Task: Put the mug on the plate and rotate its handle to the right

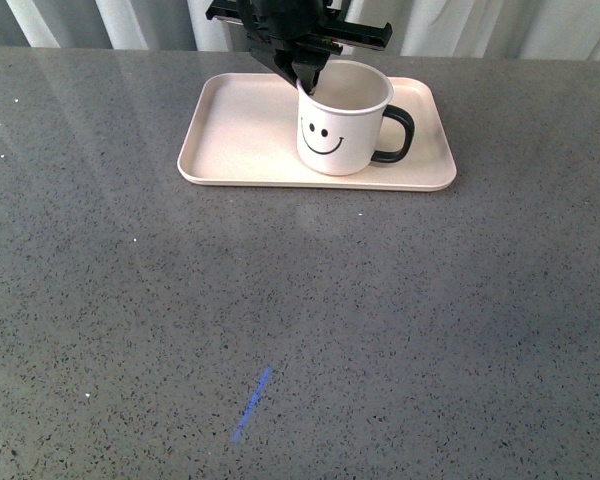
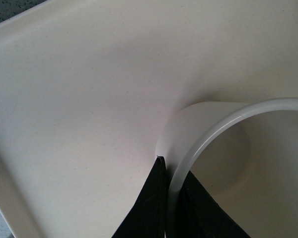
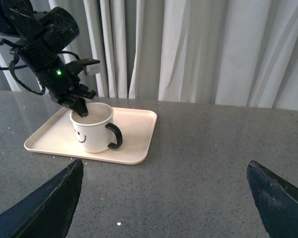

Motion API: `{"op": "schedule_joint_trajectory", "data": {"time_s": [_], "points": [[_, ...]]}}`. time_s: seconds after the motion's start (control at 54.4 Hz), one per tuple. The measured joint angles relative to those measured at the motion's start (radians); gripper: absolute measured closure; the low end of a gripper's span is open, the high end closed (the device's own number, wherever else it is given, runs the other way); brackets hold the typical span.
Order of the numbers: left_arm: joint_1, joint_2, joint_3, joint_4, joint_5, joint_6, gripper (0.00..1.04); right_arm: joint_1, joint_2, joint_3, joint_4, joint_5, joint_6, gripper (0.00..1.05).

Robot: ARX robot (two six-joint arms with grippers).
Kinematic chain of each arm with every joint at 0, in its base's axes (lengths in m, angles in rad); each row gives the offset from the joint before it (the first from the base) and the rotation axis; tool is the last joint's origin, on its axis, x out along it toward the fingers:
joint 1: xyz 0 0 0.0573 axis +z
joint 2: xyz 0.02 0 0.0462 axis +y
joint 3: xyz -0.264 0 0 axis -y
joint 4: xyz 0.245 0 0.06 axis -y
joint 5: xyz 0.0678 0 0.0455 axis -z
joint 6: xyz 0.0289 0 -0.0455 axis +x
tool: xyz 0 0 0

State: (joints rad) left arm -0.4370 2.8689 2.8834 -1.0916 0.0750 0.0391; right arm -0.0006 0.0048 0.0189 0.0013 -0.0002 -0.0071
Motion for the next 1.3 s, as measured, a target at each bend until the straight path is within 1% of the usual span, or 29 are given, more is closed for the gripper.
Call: {"op": "schedule_joint_trajectory", "data": {"time_s": [0.202,0.276,0.294,0.312,0.368,0.386,0.404,0.423,0.441,0.478,0.496,0.515,0.588,0.607,0.68,0.698,0.754,0.845,0.956,0.992,1.029,1.048,1.066,1.084,1.103,1.14,1.158,1.195,1.305], "points": [[0.000,0.000,0.000,0.000,0.003,0.002,1.02,0.000,0.000,0.000,0.000,0.000,0.000,0.09],[0.000,0.000,0.000,0.000,0.005,0.002,0.86,0.000,0.000,0.000,0.000,0.000,0.000,0.09],[0.000,0.000,0.000,0.000,0.005,0.002,0.86,0.000,0.000,0.000,0.000,0.000,0.000,0.09],[0.000,0.000,0.001,0.000,0.005,0.002,0.82,0.000,0.000,0.000,0.000,0.000,0.000,0.09],[0.000,0.000,0.002,0.000,0.006,0.003,0.78,0.000,0.000,0.000,0.000,0.000,0.000,0.09],[0.000,0.000,0.002,0.000,0.006,0.003,0.73,0.000,0.000,0.000,0.000,0.000,0.000,0.09],[0.000,0.000,0.002,0.000,0.007,0.005,0.65,0.000,0.000,0.000,0.000,0.000,0.000,0.09],[0.000,0.000,0.002,0.000,0.007,0.009,0.62,0.000,0.000,0.000,0.000,0.000,0.000,0.09],[0.000,0.000,0.002,0.001,0.007,0.012,0.56,0.000,0.000,0.000,0.000,0.000,0.000,0.09],[0.000,0.000,0.002,0.001,0.008,0.014,0.53,0.000,0.000,0.000,0.000,0.000,0.000,0.09],[0.000,0.000,0.002,0.002,0.010,0.017,0.43,0.000,0.000,0.000,0.000,0.000,0.000,0.09],[0.000,-0.003,0.001,0.007,0.013,0.018,0.40,0.000,0.000,0.000,0.000,0.000,0.000,0.09],[0.001,-0.063,-0.102,0.097,0.029,0.023,0.26,0.000,0.000,0.000,0.000,0.000,0.000,0.09],[0.002,-0.076,-0.122,0.110,0.030,0.023,0.24,0.000,0.000,0.000,0.000,0.000,0.000,0.09],[0.008,-0.206,-0.303,0.224,0.050,0.024,0.09,0.000,0.000,0.000,0.000,0.000,0.000,0.09],[0.010,-0.240,-0.343,0.250,0.056,0.023,0.07,0.000,0.000,0.000,0.000,0.000,0.000,0.09],[0.016,-0.328,-0.445,0.323,0.060,0.019,0.10,0.000,0.000,0.000,0.000,0.000,0.000,0.09],[0.028,-0.468,-0.600,0.443,0.038,0.008,0.09,0.000,0.000,0.000,0.000,0.000,0.000,0.09],[0.044,-0.563,-0.678,0.490,0.013,-0.004,0.10,0.000,0.000,0.000,0.000,0.000,0.000,0.09],[0.044,-0.597,-0.764,0.626,-0.080,-0.011,0.14,0.000,0.000,0.000,0.000,0.000,0.000,0.09],[0.043,-0.647,-0.908,0.849,-0.233,-0.016,0.21,0.000,0.000,0.000,0.000,-0.001,0.000,0.09],[0.043,-0.660,-0.947,0.901,-0.261,-0.018,0.23,0.000,0.000,0.000,0.000,-0.002,0.000,0.09],[0.047,-0.690,-1.036,1.014,-0.314,-0.019,0.27,0.000,0.000,0.000,0.000,-0.001,0.000,0.09],[0.050,-0.706,-1.079,1.069,-0.326,-0.019,0.28,0.000,0.000,0.000,0.000,-0.001,0.000,0.09],[0.055,-0.737,-1.166,1.176,-0.373,-0.023,0.32,0.000,0.000,0.000,0.000,0.000,0.000,0.09],[0.070,-0.797,-1.334,1.394,-0.397,-0.026,0.39,0.000,0.000,0.000,0.000,0.001,0.000,0.09],[0.075,-0.812,-1.373,1.446,-0.397,-0.026,0.41,0.000,0.000,0.000,0.000,0.001,0.000,0.09],[0.093,-0.873,-1.520,1.635,-0.391,-0.029,0.48,0.000,0.000,0.000,0.000,0.002,0.000,0.09],[0.135,-1.021,-1.788,1.886,-0.362,-0.031,0.64,0.000,0.000,0.000,0.000,0.001,0.000,0.09]]}}
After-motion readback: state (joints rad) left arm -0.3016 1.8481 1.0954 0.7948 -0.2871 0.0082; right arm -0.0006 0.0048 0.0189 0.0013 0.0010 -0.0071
